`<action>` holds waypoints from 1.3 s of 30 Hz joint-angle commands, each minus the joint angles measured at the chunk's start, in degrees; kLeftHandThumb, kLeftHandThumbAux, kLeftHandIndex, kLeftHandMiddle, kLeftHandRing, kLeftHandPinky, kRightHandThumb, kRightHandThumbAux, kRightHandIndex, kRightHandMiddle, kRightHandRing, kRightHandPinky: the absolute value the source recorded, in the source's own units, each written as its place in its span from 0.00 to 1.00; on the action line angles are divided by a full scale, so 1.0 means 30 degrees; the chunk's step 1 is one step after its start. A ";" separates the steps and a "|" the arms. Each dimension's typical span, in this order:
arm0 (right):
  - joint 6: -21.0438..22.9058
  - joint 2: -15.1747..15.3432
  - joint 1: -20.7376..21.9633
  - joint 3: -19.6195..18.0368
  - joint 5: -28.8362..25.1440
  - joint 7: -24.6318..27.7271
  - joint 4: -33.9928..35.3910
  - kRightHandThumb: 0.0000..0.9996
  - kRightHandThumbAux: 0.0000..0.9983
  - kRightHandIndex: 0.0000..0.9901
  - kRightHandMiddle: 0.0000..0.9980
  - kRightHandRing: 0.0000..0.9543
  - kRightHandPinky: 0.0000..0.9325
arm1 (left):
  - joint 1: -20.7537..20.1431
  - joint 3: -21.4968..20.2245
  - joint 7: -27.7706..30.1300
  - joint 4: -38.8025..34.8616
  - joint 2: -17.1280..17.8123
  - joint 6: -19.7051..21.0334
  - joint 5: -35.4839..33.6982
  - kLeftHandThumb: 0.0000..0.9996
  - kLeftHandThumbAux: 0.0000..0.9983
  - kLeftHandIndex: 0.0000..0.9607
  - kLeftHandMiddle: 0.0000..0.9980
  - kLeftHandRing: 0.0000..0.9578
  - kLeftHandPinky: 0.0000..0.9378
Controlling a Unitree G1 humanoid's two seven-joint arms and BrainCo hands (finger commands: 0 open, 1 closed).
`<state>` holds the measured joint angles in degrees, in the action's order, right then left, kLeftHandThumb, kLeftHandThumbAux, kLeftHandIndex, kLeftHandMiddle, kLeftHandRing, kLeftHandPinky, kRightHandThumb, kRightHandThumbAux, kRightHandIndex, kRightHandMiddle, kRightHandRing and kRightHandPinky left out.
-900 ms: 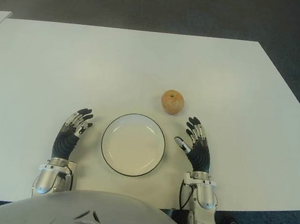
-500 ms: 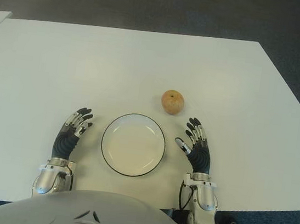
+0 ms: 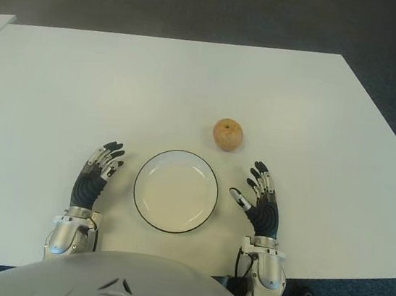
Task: Put the apples into the plate.
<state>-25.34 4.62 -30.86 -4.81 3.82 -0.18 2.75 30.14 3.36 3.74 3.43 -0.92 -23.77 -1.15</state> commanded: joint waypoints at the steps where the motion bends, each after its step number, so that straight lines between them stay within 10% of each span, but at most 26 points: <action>1: -0.1621 0.0635 0.0541 -0.0766 0.4703 -0.2952 0.0050 0.42 0.65 0.05 0.11 0.10 0.13 | 0.0437 0.0203 0.0041 0.1476 -0.0124 0.1893 -0.0046 0.16 0.62 0.18 0.18 0.21 0.27; 17: 0.0687 0.6637 0.9093 0.2487 1.7846 -0.9963 -0.5097 0.35 0.50 0.03 0.07 0.06 0.03 | -0.0247 0.0196 0.0022 0.2306 -0.0314 0.1321 0.0008 0.17 0.62 0.18 0.19 0.21 0.27; 39: 0.4443 0.7881 1.5550 0.8008 2.0295 -0.9915 -1.1060 0.41 0.34 0.01 0.04 0.00 0.00 | -0.0425 -0.0006 -0.0141 0.2749 -0.0537 0.0602 0.0079 0.17 0.59 0.18 0.18 0.19 0.25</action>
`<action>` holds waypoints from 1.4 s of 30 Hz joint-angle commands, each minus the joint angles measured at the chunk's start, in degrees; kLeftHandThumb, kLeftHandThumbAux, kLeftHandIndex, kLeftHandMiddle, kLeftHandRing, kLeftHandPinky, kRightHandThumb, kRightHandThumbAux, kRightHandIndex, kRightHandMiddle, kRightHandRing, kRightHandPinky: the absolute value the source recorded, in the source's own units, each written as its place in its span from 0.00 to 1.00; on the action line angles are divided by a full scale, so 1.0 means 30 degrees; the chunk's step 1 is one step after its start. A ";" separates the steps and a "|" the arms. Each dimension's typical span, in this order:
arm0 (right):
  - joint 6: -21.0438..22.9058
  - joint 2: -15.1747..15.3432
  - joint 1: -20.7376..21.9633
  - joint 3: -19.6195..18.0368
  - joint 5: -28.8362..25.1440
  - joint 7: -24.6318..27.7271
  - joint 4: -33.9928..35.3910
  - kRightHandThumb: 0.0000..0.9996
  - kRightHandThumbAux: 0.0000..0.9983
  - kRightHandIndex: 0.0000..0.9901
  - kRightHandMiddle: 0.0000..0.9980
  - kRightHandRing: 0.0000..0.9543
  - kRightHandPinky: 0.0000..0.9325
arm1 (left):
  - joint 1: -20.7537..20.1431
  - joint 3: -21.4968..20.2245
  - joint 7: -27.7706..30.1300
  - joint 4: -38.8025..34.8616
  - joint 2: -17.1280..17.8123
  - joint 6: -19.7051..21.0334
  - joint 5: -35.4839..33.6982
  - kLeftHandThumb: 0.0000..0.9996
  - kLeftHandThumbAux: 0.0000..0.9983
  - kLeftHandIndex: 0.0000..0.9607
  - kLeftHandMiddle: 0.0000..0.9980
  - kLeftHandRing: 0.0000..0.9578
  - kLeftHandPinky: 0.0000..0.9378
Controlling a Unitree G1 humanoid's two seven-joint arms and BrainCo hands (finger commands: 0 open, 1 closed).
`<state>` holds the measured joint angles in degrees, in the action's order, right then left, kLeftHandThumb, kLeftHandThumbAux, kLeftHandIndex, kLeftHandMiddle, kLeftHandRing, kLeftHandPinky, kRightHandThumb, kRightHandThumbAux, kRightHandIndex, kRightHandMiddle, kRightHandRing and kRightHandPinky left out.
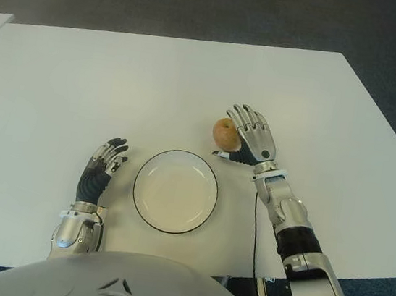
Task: Put the apples into the plate.
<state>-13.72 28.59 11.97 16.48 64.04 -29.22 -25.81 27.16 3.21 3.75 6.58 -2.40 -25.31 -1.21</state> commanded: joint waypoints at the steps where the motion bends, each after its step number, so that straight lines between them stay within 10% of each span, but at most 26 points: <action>1: 0.0625 -0.0090 0.1401 0.1069 0.0149 -0.0312 -0.1709 0.42 0.33 0.02 0.04 0.00 0.00 | 0.0560 0.0042 -0.0158 0.1720 -0.0043 0.1089 0.0134 0.17 0.59 0.18 0.18 0.19 0.25; 42: -0.0091 -0.1667 0.6433 0.5160 -0.3171 -0.2064 -1.1433 0.37 0.42 0.07 0.08 0.04 0.03 | 0.1049 0.0318 -0.0670 0.0901 -0.0220 0.1583 0.1042 0.15 0.55 0.17 0.16 0.15 0.20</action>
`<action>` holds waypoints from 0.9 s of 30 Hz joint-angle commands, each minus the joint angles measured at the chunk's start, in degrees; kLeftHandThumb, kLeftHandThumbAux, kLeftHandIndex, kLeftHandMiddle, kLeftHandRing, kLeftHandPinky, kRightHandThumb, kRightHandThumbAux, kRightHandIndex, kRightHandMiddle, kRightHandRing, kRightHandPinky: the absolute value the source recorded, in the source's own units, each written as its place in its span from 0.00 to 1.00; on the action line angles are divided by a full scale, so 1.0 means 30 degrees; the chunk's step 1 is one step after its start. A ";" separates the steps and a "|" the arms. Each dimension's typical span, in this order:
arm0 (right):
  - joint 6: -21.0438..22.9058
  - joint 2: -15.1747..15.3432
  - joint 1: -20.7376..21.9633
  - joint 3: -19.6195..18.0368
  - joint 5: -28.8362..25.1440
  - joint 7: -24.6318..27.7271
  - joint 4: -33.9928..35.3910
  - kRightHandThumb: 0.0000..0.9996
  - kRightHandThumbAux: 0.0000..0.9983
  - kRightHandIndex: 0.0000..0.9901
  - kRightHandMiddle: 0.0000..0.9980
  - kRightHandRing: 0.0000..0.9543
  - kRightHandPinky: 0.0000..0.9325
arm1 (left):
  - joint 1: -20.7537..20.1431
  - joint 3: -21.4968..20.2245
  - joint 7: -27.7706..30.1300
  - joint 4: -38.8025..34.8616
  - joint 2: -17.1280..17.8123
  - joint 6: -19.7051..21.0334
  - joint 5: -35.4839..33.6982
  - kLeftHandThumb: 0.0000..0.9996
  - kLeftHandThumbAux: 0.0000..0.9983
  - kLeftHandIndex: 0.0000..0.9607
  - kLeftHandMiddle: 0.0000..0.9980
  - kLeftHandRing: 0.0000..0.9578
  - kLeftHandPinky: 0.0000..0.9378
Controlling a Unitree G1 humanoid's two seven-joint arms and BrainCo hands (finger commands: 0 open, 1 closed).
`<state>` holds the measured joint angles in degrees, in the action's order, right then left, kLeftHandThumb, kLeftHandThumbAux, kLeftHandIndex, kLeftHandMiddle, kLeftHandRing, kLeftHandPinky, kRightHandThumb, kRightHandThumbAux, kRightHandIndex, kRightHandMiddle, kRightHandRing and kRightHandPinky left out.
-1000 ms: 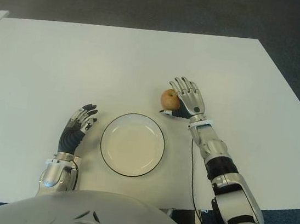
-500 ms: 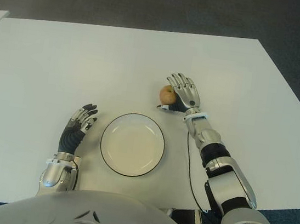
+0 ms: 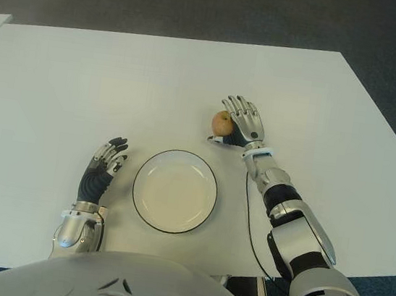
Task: Put the apples into the plate.
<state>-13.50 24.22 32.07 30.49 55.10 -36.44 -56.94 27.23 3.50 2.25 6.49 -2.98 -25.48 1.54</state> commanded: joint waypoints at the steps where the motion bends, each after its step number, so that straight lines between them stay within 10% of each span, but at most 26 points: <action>1: -0.0330 -0.0228 -0.0223 0.0508 -0.0313 0.0249 -0.1181 0.37 0.42 0.08 0.08 0.05 0.04 | 0.1056 0.0236 -0.0148 0.0878 -0.0031 0.1661 0.0123 0.14 0.55 0.17 0.16 0.15 0.19; 3: -0.0831 -0.0244 -0.0133 0.0597 -0.0484 -0.0153 -0.1472 0.43 0.45 0.27 0.35 0.33 0.31 | 0.1136 0.0263 -0.0058 0.0736 -0.0008 0.1744 0.0072 0.14 0.54 0.17 0.16 0.16 0.21; 9: -0.1750 -0.0179 -0.0015 0.0984 -0.0552 -0.1495 -0.2065 0.50 0.54 0.56 0.68 0.70 0.74 | 0.1226 0.0269 0.0067 0.0628 -0.0033 0.1798 -0.0158 0.13 0.53 0.18 0.17 0.17 0.22; 27: -0.4141 -0.0357 -0.0188 0.0531 -0.2282 -0.3895 -0.2448 0.60 0.71 0.80 0.85 0.88 0.90 | 0.1056 0.0225 -0.0432 0.0878 -0.0367 0.1659 -0.0001 0.16 0.55 0.19 0.17 0.17 0.23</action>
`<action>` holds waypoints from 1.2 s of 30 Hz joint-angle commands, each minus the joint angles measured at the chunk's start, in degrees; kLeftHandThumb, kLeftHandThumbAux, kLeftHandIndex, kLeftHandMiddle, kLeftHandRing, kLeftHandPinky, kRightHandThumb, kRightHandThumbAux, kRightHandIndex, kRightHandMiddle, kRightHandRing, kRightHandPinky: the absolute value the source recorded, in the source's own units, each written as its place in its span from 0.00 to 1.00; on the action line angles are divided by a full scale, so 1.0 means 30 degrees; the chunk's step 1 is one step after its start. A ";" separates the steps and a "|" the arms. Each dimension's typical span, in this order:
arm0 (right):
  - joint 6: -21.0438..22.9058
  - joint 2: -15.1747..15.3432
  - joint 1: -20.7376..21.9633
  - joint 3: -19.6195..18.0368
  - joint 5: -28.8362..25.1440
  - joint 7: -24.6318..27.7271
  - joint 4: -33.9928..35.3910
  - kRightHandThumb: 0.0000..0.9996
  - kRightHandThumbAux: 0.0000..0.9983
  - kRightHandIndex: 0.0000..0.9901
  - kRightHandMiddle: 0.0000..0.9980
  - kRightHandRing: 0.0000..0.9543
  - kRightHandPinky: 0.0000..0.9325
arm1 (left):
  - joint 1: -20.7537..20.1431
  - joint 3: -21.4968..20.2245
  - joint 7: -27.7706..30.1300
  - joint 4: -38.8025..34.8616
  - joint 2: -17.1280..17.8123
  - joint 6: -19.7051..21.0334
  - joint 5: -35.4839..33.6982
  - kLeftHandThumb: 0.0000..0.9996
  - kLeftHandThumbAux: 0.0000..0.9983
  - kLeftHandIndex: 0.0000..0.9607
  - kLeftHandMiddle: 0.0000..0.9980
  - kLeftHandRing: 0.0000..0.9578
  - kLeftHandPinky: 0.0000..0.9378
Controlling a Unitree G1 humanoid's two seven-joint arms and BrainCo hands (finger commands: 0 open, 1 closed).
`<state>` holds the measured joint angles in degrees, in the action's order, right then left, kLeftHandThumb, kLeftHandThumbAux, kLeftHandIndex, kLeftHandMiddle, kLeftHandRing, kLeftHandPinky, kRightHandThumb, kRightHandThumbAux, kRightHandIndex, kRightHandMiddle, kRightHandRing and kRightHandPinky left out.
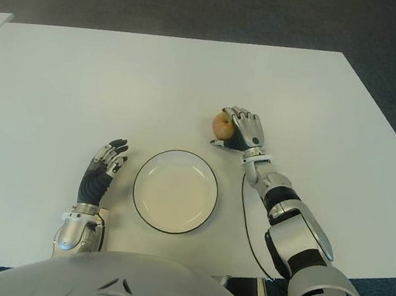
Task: Put the apples into the plate.
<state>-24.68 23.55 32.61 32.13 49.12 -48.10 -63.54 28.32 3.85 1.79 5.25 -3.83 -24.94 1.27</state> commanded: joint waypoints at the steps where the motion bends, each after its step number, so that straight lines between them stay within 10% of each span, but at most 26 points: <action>1: -0.0513 -0.0118 -0.0357 -0.0027 -0.0346 0.0017 -0.0242 0.60 0.71 0.80 0.85 0.88 0.90 | 0.0686 0.0111 -0.0260 0.1299 -0.0088 0.1456 0.0083 0.16 0.55 0.19 0.17 0.17 0.22; 20: -0.1913 0.0794 -0.0547 -0.0822 -0.1321 0.0926 0.2342 0.65 0.73 0.84 0.89 0.91 0.93 | 0.0875 0.0206 -0.0165 0.0799 -0.0006 0.1858 0.0163 0.15 0.54 0.18 0.17 0.17 0.23; 36: -0.1034 0.2474 -0.5920 -0.3954 -0.3088 0.6368 1.7207 0.68 0.73 0.85 0.89 0.92 0.93 | 0.0882 0.0167 0.0262 0.0964 0.0000 0.1606 -0.0400 0.15 0.55 0.17 0.17 0.18 0.24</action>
<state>-29.29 29.75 21.25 22.63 41.37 -34.24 -25.07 28.51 3.87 1.70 4.49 -4.10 -24.57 1.05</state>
